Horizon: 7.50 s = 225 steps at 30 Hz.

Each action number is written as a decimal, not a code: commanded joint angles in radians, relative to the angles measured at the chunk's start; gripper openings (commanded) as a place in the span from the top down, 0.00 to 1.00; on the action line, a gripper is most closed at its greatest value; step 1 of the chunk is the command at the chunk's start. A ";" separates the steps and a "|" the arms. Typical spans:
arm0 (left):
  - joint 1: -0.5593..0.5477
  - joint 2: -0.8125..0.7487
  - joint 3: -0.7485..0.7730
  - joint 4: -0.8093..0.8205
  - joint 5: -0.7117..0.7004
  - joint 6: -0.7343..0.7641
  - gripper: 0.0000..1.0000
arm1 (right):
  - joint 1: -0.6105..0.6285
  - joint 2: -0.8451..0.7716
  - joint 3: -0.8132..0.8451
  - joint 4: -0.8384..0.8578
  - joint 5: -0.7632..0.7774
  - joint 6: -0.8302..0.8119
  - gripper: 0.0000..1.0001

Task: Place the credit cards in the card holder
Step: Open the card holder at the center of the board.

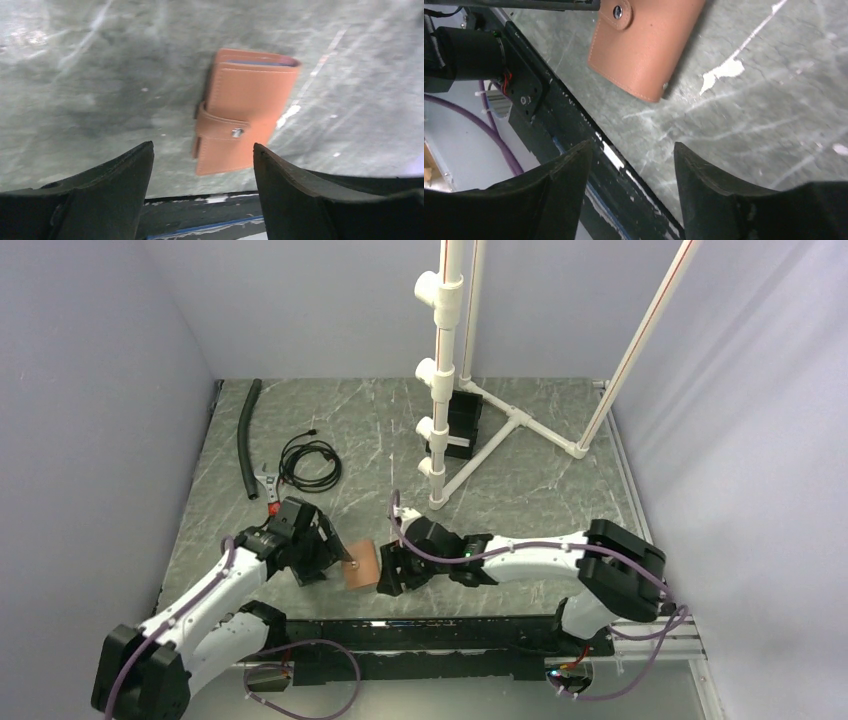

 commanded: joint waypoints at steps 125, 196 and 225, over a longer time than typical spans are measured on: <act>0.047 0.101 0.044 -0.033 -0.146 -0.100 1.00 | -0.097 0.176 0.093 0.178 -0.056 0.250 0.32; -0.237 0.174 0.207 0.176 0.170 -0.007 0.71 | -0.264 -0.100 -0.160 0.168 -0.119 0.146 0.51; -0.233 0.257 -0.138 0.232 -0.029 -0.297 1.00 | -0.240 0.213 -0.102 0.459 -0.193 0.337 0.50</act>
